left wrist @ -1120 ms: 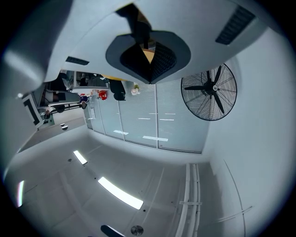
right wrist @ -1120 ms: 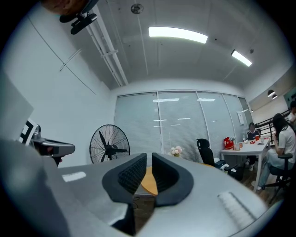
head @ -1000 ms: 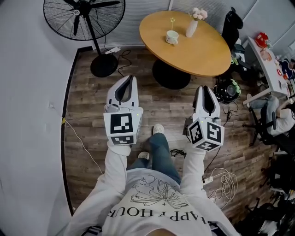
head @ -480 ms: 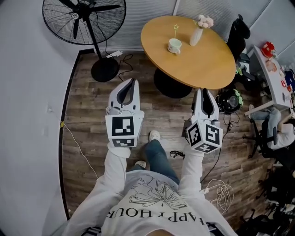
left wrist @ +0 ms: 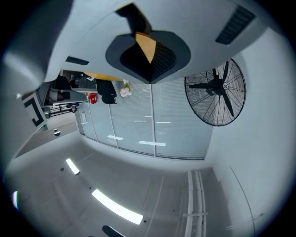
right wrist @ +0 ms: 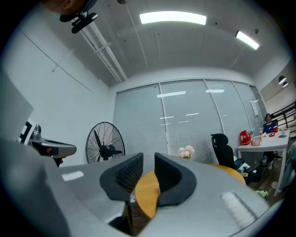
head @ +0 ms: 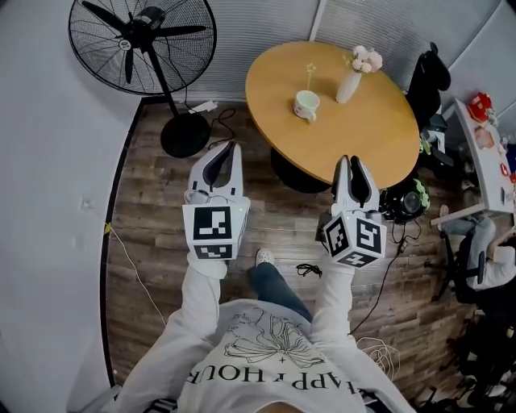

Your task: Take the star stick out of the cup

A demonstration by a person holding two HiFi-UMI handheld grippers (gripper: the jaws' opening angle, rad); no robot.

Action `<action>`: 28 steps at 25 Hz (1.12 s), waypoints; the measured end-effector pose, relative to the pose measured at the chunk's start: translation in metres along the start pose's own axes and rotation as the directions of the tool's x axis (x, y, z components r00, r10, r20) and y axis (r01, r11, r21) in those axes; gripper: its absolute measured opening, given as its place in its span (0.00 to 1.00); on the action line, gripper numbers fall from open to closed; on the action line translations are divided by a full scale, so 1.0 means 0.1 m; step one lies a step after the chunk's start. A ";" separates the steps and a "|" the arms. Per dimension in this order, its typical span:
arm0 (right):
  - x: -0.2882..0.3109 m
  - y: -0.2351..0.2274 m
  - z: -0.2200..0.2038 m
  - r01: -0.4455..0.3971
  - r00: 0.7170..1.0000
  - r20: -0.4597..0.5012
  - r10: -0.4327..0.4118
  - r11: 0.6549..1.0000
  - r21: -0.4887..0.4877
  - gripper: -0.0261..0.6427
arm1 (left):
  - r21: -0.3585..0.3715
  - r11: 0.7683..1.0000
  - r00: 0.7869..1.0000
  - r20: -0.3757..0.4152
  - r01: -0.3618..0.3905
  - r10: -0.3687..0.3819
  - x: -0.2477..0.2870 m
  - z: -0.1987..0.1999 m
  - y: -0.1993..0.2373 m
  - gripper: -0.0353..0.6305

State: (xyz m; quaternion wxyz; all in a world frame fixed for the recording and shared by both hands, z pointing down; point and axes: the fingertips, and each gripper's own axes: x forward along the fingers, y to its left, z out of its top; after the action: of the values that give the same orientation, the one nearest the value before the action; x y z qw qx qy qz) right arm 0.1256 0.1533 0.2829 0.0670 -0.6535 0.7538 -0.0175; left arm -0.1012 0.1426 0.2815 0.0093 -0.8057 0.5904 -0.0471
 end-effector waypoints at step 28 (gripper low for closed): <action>1.73 -0.67 -0.23 -0.064 0.998 -0.013 0.064 0.997 0.035 0.15 | 0.004 0.997 0.997 -0.020 -0.081 0.081 1.70 -0.01 0.17 0.06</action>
State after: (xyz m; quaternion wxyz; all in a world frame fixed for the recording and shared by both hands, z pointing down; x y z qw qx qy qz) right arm 0.1646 -0.0285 0.3000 0.0735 -0.6276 0.7744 -0.0330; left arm -0.0668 -0.0241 0.2919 0.0066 -0.7807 0.6224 -0.0554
